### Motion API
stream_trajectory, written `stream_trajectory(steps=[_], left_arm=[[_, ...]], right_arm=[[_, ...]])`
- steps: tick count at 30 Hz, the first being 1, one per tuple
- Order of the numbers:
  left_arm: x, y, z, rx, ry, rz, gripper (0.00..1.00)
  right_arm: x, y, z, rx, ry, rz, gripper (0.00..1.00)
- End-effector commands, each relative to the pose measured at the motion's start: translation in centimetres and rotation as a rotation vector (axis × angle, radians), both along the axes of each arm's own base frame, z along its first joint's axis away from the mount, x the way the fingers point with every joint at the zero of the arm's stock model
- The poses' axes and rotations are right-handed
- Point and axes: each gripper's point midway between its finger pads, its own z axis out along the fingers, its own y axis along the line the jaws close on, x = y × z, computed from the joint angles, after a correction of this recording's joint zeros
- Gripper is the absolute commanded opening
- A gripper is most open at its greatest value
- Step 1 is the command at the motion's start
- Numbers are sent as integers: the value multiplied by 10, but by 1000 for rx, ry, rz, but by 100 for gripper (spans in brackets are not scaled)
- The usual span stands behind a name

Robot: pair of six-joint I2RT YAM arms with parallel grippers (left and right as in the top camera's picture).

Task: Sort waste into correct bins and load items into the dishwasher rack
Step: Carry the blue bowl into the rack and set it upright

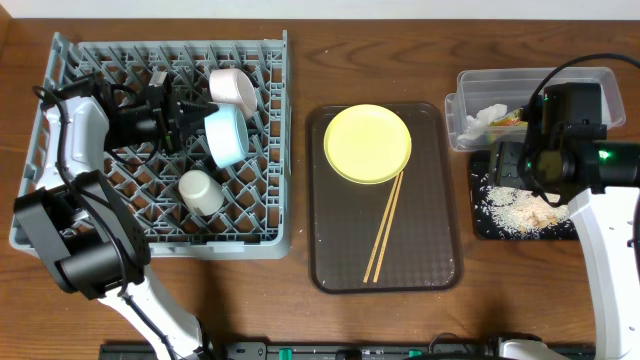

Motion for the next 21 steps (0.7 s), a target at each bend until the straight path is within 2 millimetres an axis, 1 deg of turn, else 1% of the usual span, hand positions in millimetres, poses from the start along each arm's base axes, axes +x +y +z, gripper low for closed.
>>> stream_trajectory(steps=[1,6,11,16,21], left_arm=[[0,-8,-4,-28,17,-17,6],[-3,-16,-17,51,39,-53,6],[-5,-16,-27,101,54,-65,6],[-6,-16,-34,104,46,-64,6],[-12,-18,-45,93,73,-66,6]], right_arm=[[2,-4,7,-9,-20,-11,71],[2,-4,7,-9,-20,-11,71],[2,-4,7,-9,-17,-11,71],[2,-4,7,-9,-17,-11,71],[2,-4,7,-9,-17,-11,71]])
